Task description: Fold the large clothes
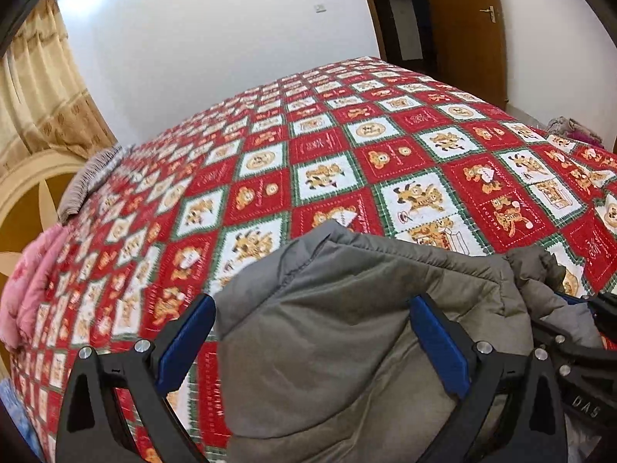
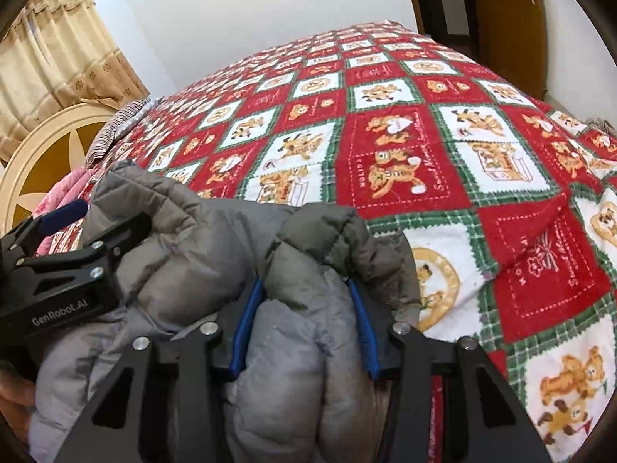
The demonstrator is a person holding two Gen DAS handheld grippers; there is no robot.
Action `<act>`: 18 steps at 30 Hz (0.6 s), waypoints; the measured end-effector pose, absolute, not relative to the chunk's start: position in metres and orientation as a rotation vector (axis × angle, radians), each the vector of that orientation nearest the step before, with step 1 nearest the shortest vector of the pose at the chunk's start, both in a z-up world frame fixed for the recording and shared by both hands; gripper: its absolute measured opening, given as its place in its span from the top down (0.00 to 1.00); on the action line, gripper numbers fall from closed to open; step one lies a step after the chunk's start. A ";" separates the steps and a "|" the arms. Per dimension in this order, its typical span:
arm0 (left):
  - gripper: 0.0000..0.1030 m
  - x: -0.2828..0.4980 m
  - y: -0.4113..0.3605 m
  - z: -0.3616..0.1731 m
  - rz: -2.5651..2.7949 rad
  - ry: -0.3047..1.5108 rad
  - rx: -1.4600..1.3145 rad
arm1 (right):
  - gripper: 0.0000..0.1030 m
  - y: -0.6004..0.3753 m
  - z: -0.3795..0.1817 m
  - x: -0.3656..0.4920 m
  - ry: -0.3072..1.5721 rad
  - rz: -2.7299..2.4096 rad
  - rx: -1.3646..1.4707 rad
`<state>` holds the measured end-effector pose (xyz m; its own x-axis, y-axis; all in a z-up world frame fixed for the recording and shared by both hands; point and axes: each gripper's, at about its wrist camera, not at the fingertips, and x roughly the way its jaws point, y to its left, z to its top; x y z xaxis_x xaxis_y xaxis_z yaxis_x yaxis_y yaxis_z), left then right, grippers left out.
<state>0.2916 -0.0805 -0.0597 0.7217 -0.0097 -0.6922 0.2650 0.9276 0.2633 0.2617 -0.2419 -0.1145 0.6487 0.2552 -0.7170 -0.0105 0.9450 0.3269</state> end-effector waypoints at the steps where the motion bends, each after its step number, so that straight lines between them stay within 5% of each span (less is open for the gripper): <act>1: 0.01 0.293 -0.081 -0.064 -0.156 0.762 0.357 | 0.52 -0.241 -0.116 0.261 0.848 0.151 0.302; 18: 0.01 0.275 -0.092 -0.085 -0.230 0.724 0.462 | 0.47 -0.279 -0.062 0.188 0.805 0.236 0.469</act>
